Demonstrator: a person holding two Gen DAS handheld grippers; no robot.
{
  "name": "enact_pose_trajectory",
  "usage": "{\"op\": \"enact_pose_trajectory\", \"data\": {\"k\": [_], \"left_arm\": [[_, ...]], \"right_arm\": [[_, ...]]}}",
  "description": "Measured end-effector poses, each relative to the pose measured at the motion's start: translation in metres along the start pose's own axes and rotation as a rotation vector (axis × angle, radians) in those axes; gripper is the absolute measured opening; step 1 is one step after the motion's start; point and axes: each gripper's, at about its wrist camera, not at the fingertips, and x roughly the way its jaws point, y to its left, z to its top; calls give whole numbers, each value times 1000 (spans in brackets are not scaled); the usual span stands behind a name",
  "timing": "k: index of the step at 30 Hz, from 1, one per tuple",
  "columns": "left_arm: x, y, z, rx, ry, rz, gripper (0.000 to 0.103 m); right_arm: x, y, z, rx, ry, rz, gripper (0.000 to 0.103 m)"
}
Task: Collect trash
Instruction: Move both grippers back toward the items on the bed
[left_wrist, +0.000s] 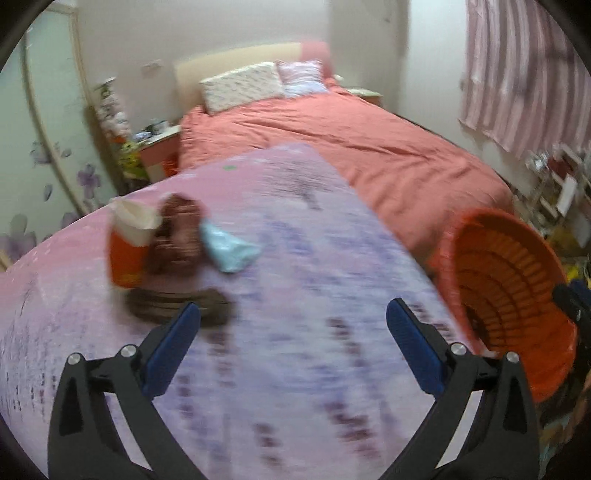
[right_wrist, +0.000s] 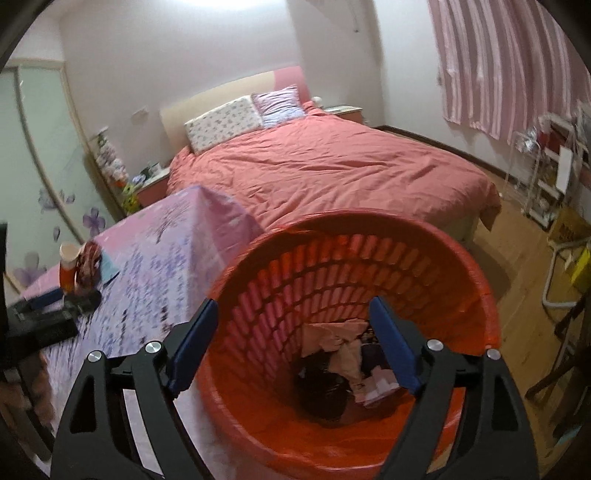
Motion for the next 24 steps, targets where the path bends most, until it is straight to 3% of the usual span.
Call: {"op": "enact_pose_trajectory", "data": {"k": [7,12,14,16,18,24], "left_arm": [[1,90,22,-152,-47,161,99],[15,116,55,-243,-43,162,99],[25,119,64,-232,-28,190,94],[35,123,68,-229,10,197,77],[42,133,64,-251,46,173,68],[24,166,28,-266,66,124,60]], "right_arm": [[6,53,-6,-70,16,47,86],[12,80,-11,-108,40,77,86],[13,87,-12,-114,47,87,86],[13,94,-14,-121,53,95,86],[14,102,-15,-137,55,101,86],[14,117,-22,-162,68,119,86]]}}
